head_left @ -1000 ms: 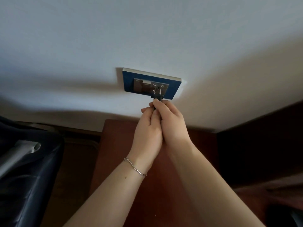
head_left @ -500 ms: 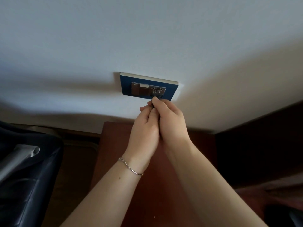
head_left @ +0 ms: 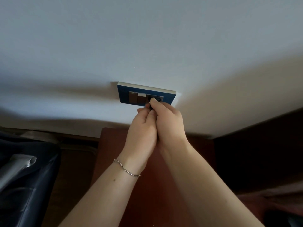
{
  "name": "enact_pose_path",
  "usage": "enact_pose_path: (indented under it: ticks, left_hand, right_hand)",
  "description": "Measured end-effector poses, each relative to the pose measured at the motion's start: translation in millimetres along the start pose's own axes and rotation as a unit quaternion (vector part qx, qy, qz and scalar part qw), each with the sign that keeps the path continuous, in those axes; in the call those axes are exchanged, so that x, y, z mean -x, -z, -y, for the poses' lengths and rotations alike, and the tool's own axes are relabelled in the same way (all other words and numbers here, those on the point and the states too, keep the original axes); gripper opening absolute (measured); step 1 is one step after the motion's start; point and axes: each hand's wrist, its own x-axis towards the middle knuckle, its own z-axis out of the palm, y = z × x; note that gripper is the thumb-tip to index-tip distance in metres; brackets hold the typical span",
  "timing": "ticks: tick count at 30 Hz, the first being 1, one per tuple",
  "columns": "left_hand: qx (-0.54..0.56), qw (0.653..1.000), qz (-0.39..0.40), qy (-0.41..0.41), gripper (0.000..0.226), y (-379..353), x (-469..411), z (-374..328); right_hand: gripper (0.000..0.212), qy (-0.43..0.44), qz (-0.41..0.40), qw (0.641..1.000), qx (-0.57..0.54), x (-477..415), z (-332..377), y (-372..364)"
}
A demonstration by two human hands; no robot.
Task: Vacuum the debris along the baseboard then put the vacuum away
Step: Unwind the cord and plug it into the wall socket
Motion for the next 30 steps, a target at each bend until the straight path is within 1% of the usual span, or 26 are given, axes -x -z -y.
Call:
enact_pose_path:
  ticks: [3,7,8,9,10,11,12,13,14,15,16,17,18,20,23,26,30]
  left_hand:
    - [-0.007,1.0,0.025,0.004,0.026,3,-1,-2]
    - [-0.047,0.998,0.037,0.006,0.021,6,0,-2]
    - [-0.064,0.997,0.038,0.002,0.022,8,3,-2]
    - [-0.086,0.995,0.042,-0.007,0.023,11,5,-3]
    - [-0.124,0.991,0.04,-0.027,0.024,16,8,-2]
    - [-0.2,0.977,0.029,-0.066,0.026,22,12,0]
    - [-0.31,0.943,0.006,-0.121,0.029,30,15,1]
    - [-0.418,0.89,-0.018,-0.18,0.031,39,19,3]
    - [-0.494,0.838,-0.034,-0.231,0.033,49,23,6]
    - [-0.537,0.801,-0.039,-0.261,0.033,58,29,7]
    - [-0.563,0.776,-0.045,-0.279,0.033,67,36,7]
    - [-0.583,0.759,-0.043,-0.287,0.034,76,43,7]
    - [-0.599,0.746,-0.036,-0.288,0.036,85,52,6]
    - [-0.619,0.73,-0.028,-0.289,0.042,102,71,-1]
    - [-0.625,0.733,-0.021,-0.267,0.049,127,106,-16]
    - [-0.634,0.727,-0.032,-0.261,0.051,150,145,-32]
    - [-0.643,0.722,-0.05,-0.248,0.052,177,199,-49]
  right_hand:
    - [0.024,0.001,-0.014,1.0,-0.002,-1,0,-2]
    - [0.022,-0.012,-0.01,1.0,0.006,4,4,-5]
    - [0.022,-0.012,-0.011,1.0,0.02,6,5,-4]
    - [0.024,0.001,-0.019,0.998,0.062,8,7,-4]
    - [0.027,0.028,-0.029,0.989,0.142,12,9,-3]
    - [0.032,0.063,-0.038,0.967,0.242,16,9,-2]
    - [0.034,0.1,-0.044,0.933,0.342,23,9,0]
    - [0.035,0.132,-0.047,0.889,0.436,30,5,4]
    - [0.034,0.164,-0.058,0.835,0.521,39,-1,8]
    - [0.033,0.209,-0.075,0.777,0.59,50,-7,11]
    - [0.033,0.249,-0.085,0.727,0.634,61,-14,14]
    - [0.034,0.283,-0.093,0.69,0.659,73,-21,17]
    - [0.038,0.296,-0.096,0.667,0.676,86,-26,20]
    - [0.051,0.285,-0.072,0.636,0.713,109,-29,22]
    - [0.061,0.287,-0.033,0.608,0.74,146,-24,21]
    - [0.064,0.294,-0.018,0.591,0.751,188,-13,9]
    - [0.064,0.313,-0.006,0.583,0.75,244,-2,-9]
